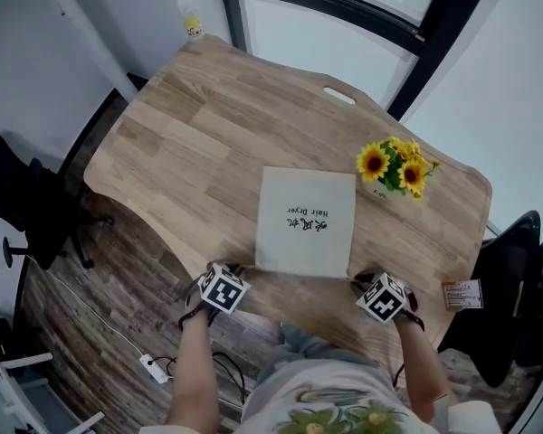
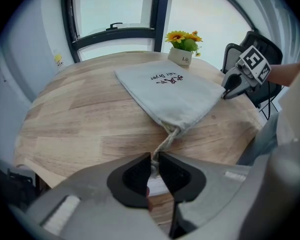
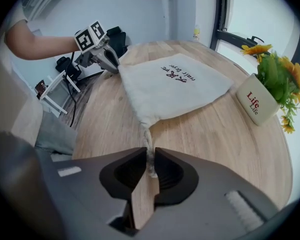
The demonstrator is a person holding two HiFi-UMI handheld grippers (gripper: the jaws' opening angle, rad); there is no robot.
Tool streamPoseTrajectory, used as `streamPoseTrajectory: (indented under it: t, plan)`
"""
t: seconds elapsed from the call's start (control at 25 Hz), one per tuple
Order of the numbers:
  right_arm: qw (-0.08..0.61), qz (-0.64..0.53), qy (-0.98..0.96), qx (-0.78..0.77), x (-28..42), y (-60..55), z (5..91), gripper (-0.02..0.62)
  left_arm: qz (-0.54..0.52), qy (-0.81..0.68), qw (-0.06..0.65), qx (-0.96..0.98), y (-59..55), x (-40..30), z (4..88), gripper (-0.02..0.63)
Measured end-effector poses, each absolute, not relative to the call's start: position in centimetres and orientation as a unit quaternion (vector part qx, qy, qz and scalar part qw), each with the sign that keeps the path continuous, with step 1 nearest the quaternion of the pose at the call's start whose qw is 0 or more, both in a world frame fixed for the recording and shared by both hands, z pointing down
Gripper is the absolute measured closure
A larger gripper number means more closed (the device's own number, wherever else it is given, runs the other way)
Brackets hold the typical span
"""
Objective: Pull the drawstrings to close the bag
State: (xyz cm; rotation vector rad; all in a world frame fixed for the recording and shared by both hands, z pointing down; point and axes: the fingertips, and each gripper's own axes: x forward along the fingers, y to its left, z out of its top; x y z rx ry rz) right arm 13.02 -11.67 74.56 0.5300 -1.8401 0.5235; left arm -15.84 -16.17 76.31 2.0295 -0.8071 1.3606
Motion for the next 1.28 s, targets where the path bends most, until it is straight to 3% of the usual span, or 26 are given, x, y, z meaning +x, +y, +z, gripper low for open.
streamPoseTrajectory:
  t: [0.56, 1.28]
  plan:
    - [0.517, 0.203, -0.775, 0.302, 13.8, -12.9, 72.3, 0.555, 0.482, -0.354, 0.261, 0.758, -16.2, -16.4, 75.3, 0.552]
    - [0.449, 0.059, -0.777, 0.437, 15.2, -16.7, 62.5, 0.555, 0.372, -0.479, 0.157, 0.779, -20.5, -16.6, 64.6, 0.552]
